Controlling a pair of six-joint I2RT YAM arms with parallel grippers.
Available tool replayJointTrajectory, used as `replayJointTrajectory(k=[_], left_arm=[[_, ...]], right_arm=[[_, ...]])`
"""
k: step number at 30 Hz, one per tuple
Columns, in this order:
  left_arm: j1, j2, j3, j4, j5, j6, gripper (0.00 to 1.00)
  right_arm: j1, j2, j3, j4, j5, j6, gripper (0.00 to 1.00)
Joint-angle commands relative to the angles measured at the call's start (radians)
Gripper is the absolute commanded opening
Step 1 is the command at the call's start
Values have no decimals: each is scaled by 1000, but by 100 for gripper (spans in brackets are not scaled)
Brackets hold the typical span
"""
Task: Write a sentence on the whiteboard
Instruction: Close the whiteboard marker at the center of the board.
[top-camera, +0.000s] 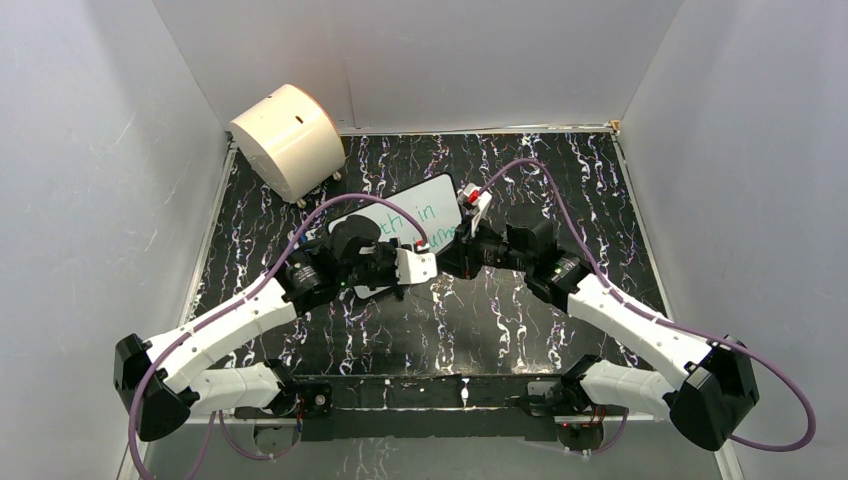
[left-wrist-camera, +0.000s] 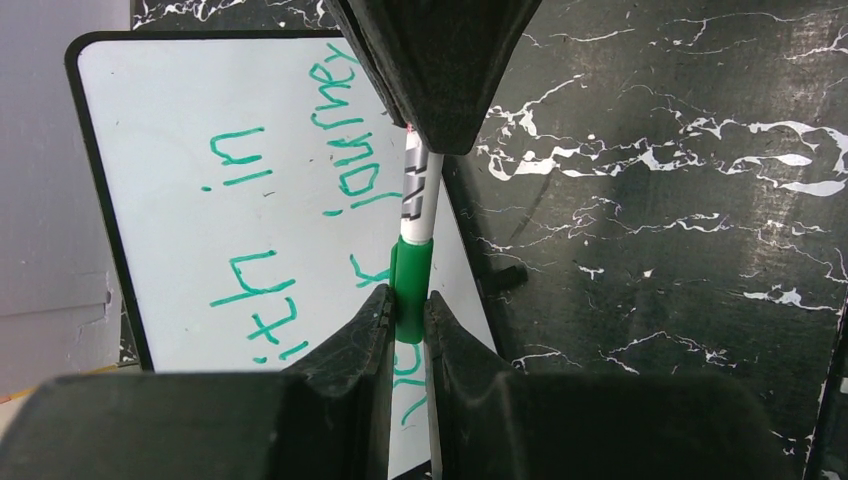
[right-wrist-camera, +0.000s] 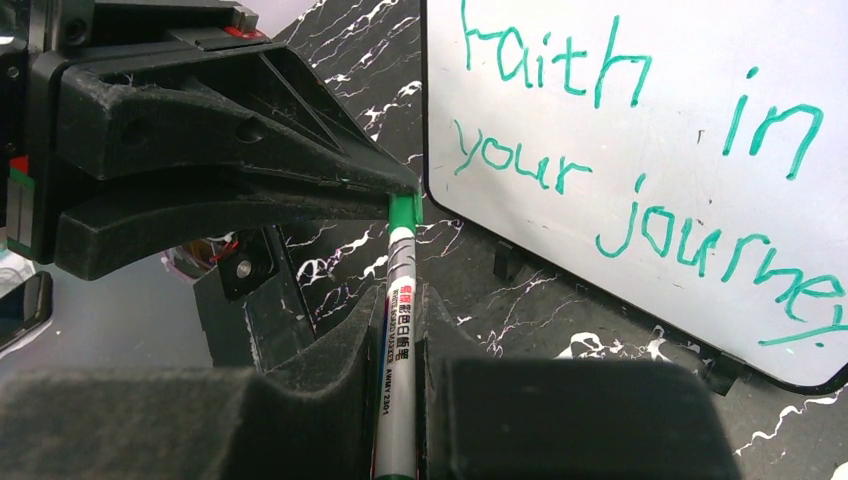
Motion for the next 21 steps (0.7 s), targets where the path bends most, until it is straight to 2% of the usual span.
replayJointTrajectory(k=[1,6,10,14,19,21], left_arm=[[-43,-28,56,139,87,-24,0],[-43,-41,34,176,95,-31,0],[-44,-41,22,211,126,-62,0],[-45,-60,20,232,32,-132,1],[-44,-106,-14,309,-40,-261,30],[-45,-123,-24,347,-63,-341,38]], right_arm=[[3,-2,12,89,41,31,0],[-6,-44,-50,170,68,59,0],[-10,-62,-114,297,57,110,0],[-22,-74,-180,390,97,138,0],[-56,-85,-254,506,116,161,0],[-66,-96,-283,565,121,177,0]])
